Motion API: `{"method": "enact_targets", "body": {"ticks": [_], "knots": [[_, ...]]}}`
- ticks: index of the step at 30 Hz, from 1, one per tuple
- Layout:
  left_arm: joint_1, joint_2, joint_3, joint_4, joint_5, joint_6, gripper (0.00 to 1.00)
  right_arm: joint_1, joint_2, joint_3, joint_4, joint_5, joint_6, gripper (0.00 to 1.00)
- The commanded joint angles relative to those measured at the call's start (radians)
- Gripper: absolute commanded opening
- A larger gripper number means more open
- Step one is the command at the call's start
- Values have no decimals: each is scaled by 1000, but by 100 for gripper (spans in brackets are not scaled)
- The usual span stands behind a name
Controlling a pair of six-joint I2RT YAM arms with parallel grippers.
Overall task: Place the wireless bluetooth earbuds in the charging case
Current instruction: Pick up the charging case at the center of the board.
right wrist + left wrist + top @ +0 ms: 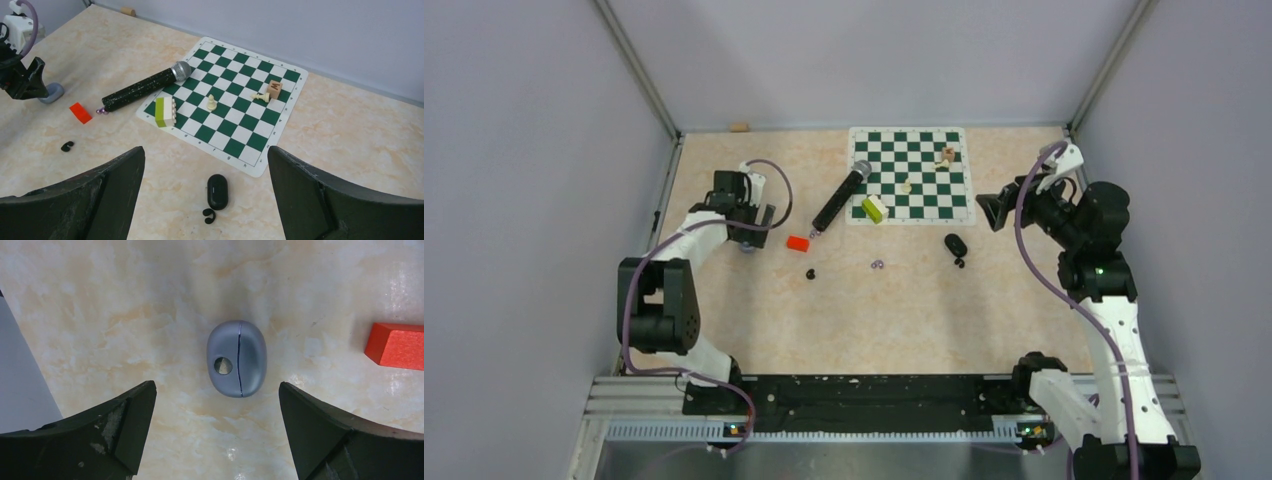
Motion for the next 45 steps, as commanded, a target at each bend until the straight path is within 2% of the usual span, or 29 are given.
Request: {"method": "enact_targets", "body": {"ticks": [1, 7, 17, 25, 28, 33, 36, 45], "knots": [[30, 29, 68, -29, 73, -51, 97, 9, -12, -3, 50, -15, -5, 91], [50, 81, 102, -62, 184, -75, 92, 10, -14, -5, 54, -15, -3, 91], [91, 187, 138, -63, 184, -119, 83, 9, -9, -9, 56, -17, -3, 90], [110, 235, 152, -73, 226, -135, 71, 9, -5, -9, 56, -23, -3, 90], [110, 242, 151, -74, 238, -143, 63, 9, 0, -11, 60, -27, 4, 90], [111, 231, 148, -71, 251, -152, 45, 9, 9, -13, 71, -31, 21, 90], [111, 211, 142, -72, 270, -154, 39, 9, 14, -13, 76, -37, 33, 90], [106, 17, 156, -99, 364, -161, 36, 50, 20, 20, 86, -222, 109, 90]]}}
